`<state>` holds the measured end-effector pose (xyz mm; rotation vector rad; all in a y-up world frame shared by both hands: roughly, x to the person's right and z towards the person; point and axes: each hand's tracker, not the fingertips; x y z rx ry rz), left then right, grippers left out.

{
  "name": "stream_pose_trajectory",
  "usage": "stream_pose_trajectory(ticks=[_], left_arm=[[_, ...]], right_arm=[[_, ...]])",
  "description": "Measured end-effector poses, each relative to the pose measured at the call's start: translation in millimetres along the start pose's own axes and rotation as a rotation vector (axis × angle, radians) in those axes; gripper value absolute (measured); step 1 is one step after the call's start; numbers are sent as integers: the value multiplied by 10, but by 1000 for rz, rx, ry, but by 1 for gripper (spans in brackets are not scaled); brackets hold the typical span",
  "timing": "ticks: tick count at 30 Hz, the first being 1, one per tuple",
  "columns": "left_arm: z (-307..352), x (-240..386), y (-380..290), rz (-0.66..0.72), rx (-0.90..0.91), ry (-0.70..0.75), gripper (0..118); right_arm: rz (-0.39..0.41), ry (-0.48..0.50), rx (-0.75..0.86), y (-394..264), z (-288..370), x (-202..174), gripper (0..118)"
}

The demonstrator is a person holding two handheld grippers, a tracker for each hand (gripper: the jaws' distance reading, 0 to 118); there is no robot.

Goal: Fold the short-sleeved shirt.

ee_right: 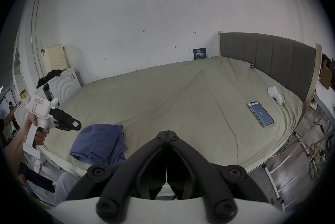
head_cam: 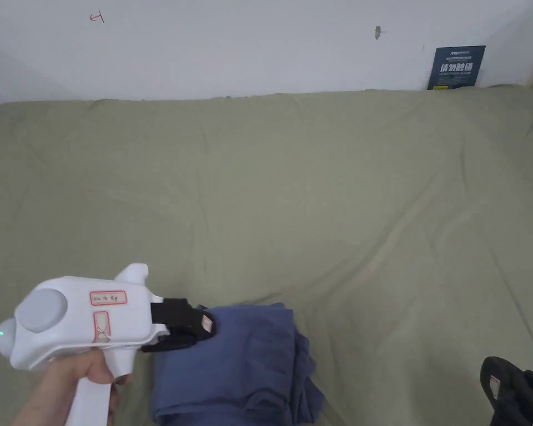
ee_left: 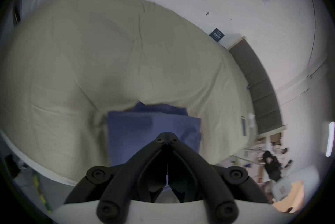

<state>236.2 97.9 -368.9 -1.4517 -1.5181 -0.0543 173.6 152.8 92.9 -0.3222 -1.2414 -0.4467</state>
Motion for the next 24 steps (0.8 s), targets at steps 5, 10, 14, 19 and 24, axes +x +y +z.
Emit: stream_pose_trajectory(ticks=[5,10,14,19,24], left_arm=[[-803,65,-211,-36,-119,-55,0],[-1298,24,-322,-31,-178,-68,0],[-1074,112,-266,-50,-161,-57,0],[-166,292,-157,-146,-7,-43,0],[756,62,-197,-161,173,142,0]], right_arm=[[14,-14,-15,17,0,5,1],[29,-29,-34,22,3,46,0],[41,-8,-49,19,-40,2,1],[90,111,-81,58,-243,-309,1],[60,342,-199,96,-717,-780,1]])
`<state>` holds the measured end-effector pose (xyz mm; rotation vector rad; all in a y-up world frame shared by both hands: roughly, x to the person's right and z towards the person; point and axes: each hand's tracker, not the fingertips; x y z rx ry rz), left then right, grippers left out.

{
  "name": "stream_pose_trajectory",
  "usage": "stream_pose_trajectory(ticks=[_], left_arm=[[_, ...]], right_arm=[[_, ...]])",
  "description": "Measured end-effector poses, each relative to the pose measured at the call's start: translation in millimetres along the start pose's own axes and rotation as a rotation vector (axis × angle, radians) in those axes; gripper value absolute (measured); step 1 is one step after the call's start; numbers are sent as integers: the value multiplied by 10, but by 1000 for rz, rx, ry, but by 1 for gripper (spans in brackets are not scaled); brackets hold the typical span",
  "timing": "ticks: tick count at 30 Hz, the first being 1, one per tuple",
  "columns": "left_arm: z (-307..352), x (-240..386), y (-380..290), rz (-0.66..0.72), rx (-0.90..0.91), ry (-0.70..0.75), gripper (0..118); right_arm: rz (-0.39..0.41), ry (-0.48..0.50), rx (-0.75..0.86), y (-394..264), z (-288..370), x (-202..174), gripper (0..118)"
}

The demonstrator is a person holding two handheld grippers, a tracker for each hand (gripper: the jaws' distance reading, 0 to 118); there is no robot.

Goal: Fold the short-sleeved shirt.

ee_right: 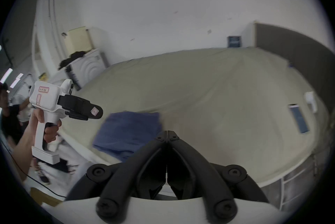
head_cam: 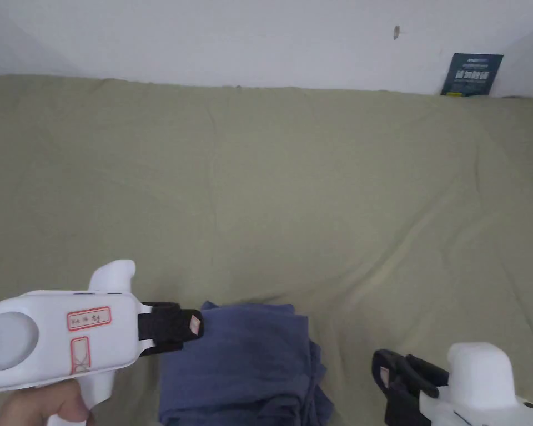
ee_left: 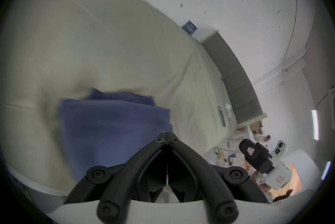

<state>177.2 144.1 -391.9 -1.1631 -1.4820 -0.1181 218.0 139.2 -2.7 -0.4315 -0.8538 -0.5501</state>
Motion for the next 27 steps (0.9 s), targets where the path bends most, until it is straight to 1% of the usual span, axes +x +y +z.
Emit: stream_pose_trajectory(ticks=[1,2,4,5,6,8,9,10,11,12,13,14,15,16,17,18,19,20,21,22,23,24,25,27], left_arm=[[134,-111,-1,5,28,37,0],[219,-216,2,-5,39,73,0],[298,-404,8,2,42,179,0],[311,-475,-1,-4,44,217,0],[322,-561,-10,-6,40,245,0],[250,-696,-8,9,24,239,0],[210,-770,-11,27,7,223,0],[171,-823,-23,45,-5,207,0],[112,-877,-27,63,-22,177,0],[67,-914,-37,81,-36,146,0],[25,-944,-46,89,-47,110,0],[-13,-971,-49,92,-56,70,0],[-59,-983,-55,97,-78,30,0],[-107,-996,-57,105,-96,-6,0],[-146,-1005,-50,116,-99,-35,0],[-193,-1019,-35,127,-104,-84,1],[-250,-1104,-10,144,-114,-133,8],[-309,-1117,11,159,-126,-170,30],[-396,-1123,23,159,-147,-220,69],[-512,-1126,25,158,-178,-270,117],[-552,-1170,-33,170,-223,-326,117],[-679,-1174,24,220,-227,-348,116],[-787,-1196,19,237,-249,-333,116],[-961,-1201,-14,204,-264,-350,114]], right_arm=[[-32,82,-41,54,-163,-35,0],[-87,171,-85,110,-344,-47,0],[-210,304,-152,192,-698,-38,0],[-245,359,-200,218,-871,-23,1],[-280,434,-249,230,-1070,1,1],[-401,526,-302,170,-1377,78,0],[-483,621,-351,103,-1548,163,0],[-563,690,-386,9,-1697,254,0],[-616,696,-413,-90,-1794,342,0],[-634,701,-423,-204,-1859,448,0],[-658,673,-435,-303,-1910,550,0],[-671,615,-454,-388,-1950,647,0],[-674,589,-477,-465,-1998,749,0],[-723,654,-479,-546,-2010,829,0],[-789,736,-461,-569,-2006,868,0],[-806,713,-452,-565,-1990,875,0],[-774,695,-447,-554,-1979,859,0],[-762,700,-447,-555,-1979,840,0],[-760,698,-446,-555,-1979,840,0],[-769,702,-446,-560,-1983,857,0],[-777,710,-446,-571,-1989,878,0],[-781,711,-446,-576,-1989,870,0],[-783,716,-446,-577,-1987,877,0],[-789,722,-448,-583,-1992,897,0]])
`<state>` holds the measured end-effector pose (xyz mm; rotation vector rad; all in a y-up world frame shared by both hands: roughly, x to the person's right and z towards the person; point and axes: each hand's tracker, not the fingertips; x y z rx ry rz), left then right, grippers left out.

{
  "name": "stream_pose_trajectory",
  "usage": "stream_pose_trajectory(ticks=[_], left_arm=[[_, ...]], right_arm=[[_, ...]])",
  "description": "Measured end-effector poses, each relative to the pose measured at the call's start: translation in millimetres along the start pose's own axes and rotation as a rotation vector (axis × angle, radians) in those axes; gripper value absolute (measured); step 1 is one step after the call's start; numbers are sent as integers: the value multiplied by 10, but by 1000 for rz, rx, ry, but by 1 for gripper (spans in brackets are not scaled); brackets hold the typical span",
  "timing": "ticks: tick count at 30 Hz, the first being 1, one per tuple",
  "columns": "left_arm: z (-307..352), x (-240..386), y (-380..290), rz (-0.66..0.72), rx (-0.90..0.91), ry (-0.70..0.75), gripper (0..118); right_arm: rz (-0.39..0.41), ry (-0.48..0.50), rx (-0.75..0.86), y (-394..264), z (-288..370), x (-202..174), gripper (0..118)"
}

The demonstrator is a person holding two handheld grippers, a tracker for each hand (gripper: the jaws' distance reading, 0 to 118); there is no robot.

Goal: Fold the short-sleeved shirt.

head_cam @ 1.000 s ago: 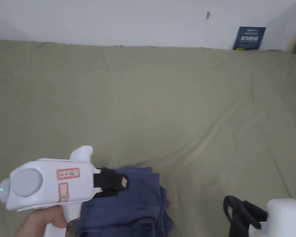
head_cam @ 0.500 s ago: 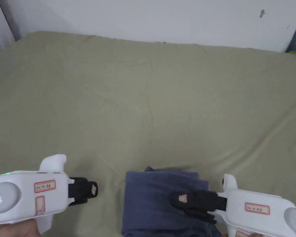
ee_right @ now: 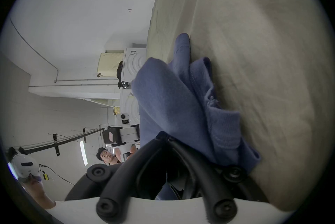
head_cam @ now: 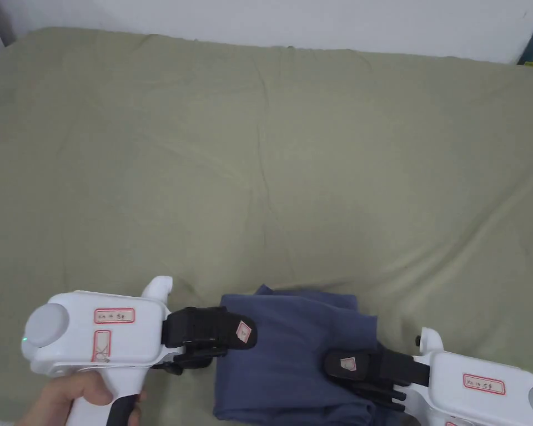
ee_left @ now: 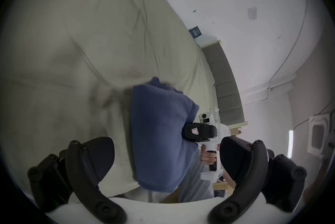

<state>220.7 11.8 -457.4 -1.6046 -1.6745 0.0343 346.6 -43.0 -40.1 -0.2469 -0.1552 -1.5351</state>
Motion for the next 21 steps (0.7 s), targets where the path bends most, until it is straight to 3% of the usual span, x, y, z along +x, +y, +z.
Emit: stream_pose_trajectory(ticks=[3,5,6,7,8,9,10,16,21], left_arm=[[-173,-118,41,-26,-33,-107,111],[-249,-100,14,-21,-48,-124,100],[-267,-122,6,-41,-56,-123,84],[-279,-161,1,-48,-62,-80,45],[-294,-147,-7,-54,-59,-12,30],[-302,-187,-15,-60,-64,19,29],[-277,-238,-21,-21,-59,-68,29],[-131,-20,52,-39,-57,-26,29],[526,-26,341,-90,-33,86,29]], right_arm=[[-14,16,-3,9,-3,29,0],[-22,27,-4,20,1,58,0],[-23,31,-4,21,1,62,0],[-24,33,-3,20,3,63,0],[-24,33,-4,20,5,63,0],[-20,29,-1,8,8,25,0],[-10,11,1,4,11,-3,0],[121,-102,16,-56,110,-318,0],[249,-81,43,-238,272,-673,0]])
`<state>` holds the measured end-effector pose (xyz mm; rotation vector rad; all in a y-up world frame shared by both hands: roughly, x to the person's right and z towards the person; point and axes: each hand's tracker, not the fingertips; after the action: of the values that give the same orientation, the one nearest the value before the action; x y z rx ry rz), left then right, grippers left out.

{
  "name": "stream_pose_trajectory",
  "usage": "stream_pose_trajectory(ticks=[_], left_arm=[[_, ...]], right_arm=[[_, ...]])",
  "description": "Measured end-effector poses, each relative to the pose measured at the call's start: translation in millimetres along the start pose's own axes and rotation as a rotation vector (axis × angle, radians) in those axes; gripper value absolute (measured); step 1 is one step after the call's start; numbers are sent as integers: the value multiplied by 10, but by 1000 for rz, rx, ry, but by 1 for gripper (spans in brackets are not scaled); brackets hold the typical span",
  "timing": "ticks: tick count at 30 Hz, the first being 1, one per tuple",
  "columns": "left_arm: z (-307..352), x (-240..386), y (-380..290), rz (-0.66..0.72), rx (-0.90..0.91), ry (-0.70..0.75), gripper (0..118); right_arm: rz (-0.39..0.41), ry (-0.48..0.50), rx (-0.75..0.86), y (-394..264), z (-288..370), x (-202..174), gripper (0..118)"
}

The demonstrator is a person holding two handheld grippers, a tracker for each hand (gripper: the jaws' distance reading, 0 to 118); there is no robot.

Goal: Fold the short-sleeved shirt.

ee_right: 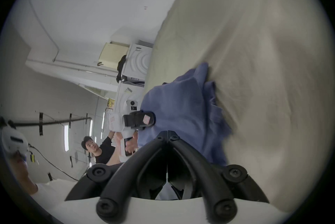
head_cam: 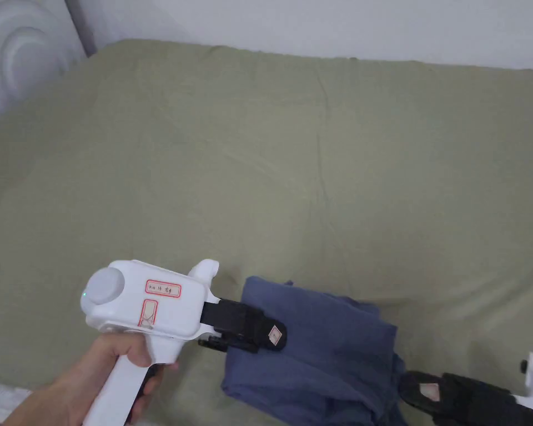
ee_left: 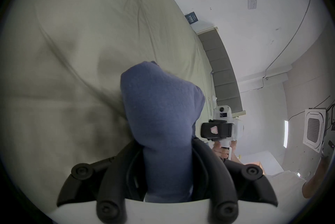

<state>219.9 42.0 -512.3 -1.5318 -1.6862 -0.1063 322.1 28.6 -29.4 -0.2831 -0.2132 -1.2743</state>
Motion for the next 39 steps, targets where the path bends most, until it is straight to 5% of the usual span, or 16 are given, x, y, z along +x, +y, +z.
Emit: stream_pose_trajectory(ticks=[5,16,17,18,19,20,27,29,31,32,34,36,39], left_arm=[[1108,-342,261,31,46,199,29],[2474,-1176,866,134,90,323,30],[2488,-1198,897,126,94,315,33],[2489,-1200,922,128,92,314,49],[2479,-1210,939,127,94,312,95],[2494,-1187,956,114,115,348,118],[2709,-617,827,23,267,551,118],[2594,-327,739,-7,253,615,118],[2413,-86,607,-32,307,618,112],[2326,75,547,-35,356,590,98],[1990,450,386,-118,366,629,0],[1487,604,131,-212,425,665,0],[911,1340,-37,-252,465,533,0]], right_arm=[[112,-110,38,-129,96,-306,0],[81,-140,70,-254,127,-422,0],[78,-149,73,-244,117,-416,0],[74,-154,72,-233,103,-409,0],[72,-152,70,-225,94,-396,0],[68,-161,73,-215,61,-433,0],[110,-184,126,-149,235,-510,0],[174,-236,172,-116,342,-622,0],[268,-325,220,-63,460,-791,0],[310,-398,270,-45,519,-894,0],[404,-502,362,-8,652,-1085,0],[499,-619,422,34,744,-1233,0],[654,-772,500,93,858,-1458,0]])
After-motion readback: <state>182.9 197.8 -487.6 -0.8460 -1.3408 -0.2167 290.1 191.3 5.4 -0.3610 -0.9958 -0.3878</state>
